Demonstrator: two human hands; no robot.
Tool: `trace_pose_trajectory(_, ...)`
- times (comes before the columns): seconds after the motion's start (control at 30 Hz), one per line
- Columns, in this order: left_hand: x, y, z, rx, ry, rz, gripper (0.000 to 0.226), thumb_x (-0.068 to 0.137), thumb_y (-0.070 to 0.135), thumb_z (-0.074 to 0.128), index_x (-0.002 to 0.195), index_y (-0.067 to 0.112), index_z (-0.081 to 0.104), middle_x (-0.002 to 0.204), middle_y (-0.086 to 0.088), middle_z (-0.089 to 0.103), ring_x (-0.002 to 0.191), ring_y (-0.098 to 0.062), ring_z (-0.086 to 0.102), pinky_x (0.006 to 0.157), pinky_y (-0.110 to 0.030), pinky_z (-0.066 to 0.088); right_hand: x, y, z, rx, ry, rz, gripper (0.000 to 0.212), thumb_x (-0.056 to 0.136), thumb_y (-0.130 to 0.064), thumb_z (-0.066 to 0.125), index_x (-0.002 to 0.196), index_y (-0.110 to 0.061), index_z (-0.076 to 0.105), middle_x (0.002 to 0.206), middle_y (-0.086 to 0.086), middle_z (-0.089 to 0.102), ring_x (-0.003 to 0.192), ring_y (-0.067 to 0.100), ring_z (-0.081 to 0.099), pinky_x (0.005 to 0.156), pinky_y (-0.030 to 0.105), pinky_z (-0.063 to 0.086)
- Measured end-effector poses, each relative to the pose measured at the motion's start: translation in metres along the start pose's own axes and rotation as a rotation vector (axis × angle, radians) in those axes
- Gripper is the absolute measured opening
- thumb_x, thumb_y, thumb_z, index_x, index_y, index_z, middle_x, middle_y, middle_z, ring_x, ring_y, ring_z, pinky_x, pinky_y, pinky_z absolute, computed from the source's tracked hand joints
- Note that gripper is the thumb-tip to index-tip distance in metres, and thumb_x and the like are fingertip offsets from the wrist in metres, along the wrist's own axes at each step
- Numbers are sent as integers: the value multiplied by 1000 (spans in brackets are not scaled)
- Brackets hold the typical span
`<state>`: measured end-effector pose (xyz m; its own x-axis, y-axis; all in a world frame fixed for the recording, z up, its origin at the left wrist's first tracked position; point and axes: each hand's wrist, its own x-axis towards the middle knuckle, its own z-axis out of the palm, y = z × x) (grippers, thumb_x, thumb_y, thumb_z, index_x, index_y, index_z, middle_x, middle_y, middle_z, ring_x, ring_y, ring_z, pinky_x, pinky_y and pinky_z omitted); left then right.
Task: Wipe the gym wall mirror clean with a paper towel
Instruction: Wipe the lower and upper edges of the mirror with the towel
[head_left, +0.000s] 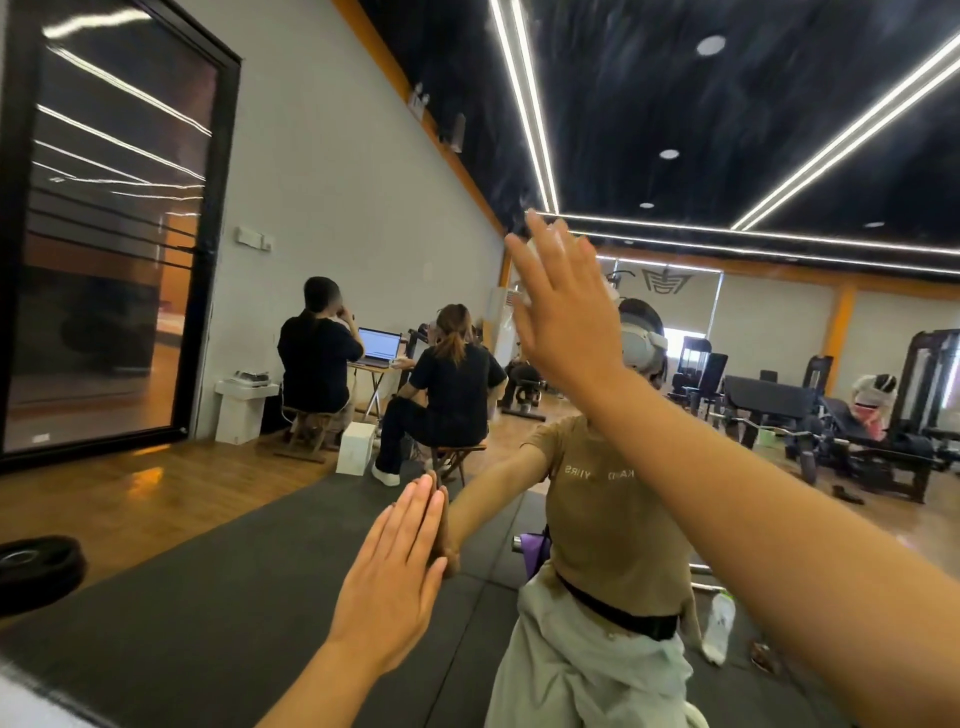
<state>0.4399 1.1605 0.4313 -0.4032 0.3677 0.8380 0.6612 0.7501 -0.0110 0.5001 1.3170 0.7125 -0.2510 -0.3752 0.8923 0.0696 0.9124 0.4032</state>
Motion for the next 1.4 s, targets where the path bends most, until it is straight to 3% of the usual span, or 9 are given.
trace_pose_trajectory(0.23, 0, 7, 2, -102, -20, -57, 68, 103, 39, 30, 161, 11, 9, 169, -7, 5, 155, -19, 7, 123, -34, 8, -96, -43, 19, 51, -134, -225, 74, 82, -4, 73, 148, -13, 41, 159, 14, 30, 144, 37, 32, 122, 44, 16)
trace_pose_trajectory(0.47, -5, 12, 3, -231, -35, -84, 70, 101, 34, 28, 161, 17, -3, 169, 1, -6, 155, -14, -1, 123, -29, 1, -256, -76, 17, -48, -508, -477, 94, 74, -23, 80, 155, -22, 32, 163, 5, 21, 146, 29, 28, 121, 45, 14)
trace_pose_trajectory(0.6, -10, 15, 2, -285, -60, -116, 70, 100, 41, 22, 160, 21, -9, 167, 8, -13, 154, -9, -8, 125, -33, 7, -279, -60, 5, -161, -523, -622, 89, 78, -28, 80, 154, -24, 33, 161, 2, 28, 145, 26, 34, 120, 44, 15)
trace_pose_trajectory(0.7, -10, 24, 0, -312, -75, -152, 70, 101, 44, 23, 159, 20, -8, 167, 7, -15, 153, -8, -12, 122, -39, 11, -253, -43, -4, -150, -385, -558, 84, 82, -14, 69, 154, -18, 26, 160, 7, 25, 145, 30, 30, 123, 46, 17)
trace_pose_trajectory(0.8, -9, 34, -1, -350, -93, -215, 71, 105, 38, 35, 158, 20, -9, 164, 13, -24, 150, -4, -19, 122, -35, 5, -194, -7, -17, -129, -192, -360, 70, 84, -1, 60, 150, -7, 34, 157, 15, 35, 143, 35, 33, 122, 48, 20)
trace_pose_trajectory(0.93, -7, 48, -3, -363, -100, -243, 71, 105, 37, 34, 157, 21, -12, 160, 15, -32, 149, -3, -24, 122, -34, 4, -113, 56, -48, -180, -68, -50, 77, 87, 2, 61, 154, -6, 23, 162, 18, 25, 150, 35, 19, 125, 44, 4)
trace_pose_trajectory(1.03, -5, 62, -3, -388, -88, -263, 72, 101, 41, 30, 157, 23, -11, 161, 15, -31, 149, -4, -24, 120, -36, 5, -97, 67, -57, -111, 2, 154, 65, 94, -6, 53, 154, -9, 28, 164, 15, 21, 152, 35, 15, 125, 50, 11)
trace_pose_trajectory(1.2, -3, 89, -4, -438, -69, -173, 70, 100, 47, 23, 159, 22, -4, 164, 14, -25, 151, -6, -18, 121, -37, 2, -178, 45, -43, -56, -23, 121, 63, 91, -12, 49, 150, -8, 29, 162, 14, 20, 149, 39, 16, 125, 48, 4)
trace_pose_trajectory(1.4, -7, 125, 1, -475, -26, -92, 69, 102, 42, 25, 159, 30, -13, 166, 9, -19, 153, -11, -14, 125, -32, -2, -339, 20, -44, -72, -194, -53, 64, 96, -15, 39, 157, -9, 19, 159, 13, 26, 151, 39, 12, 119, 55, 19)
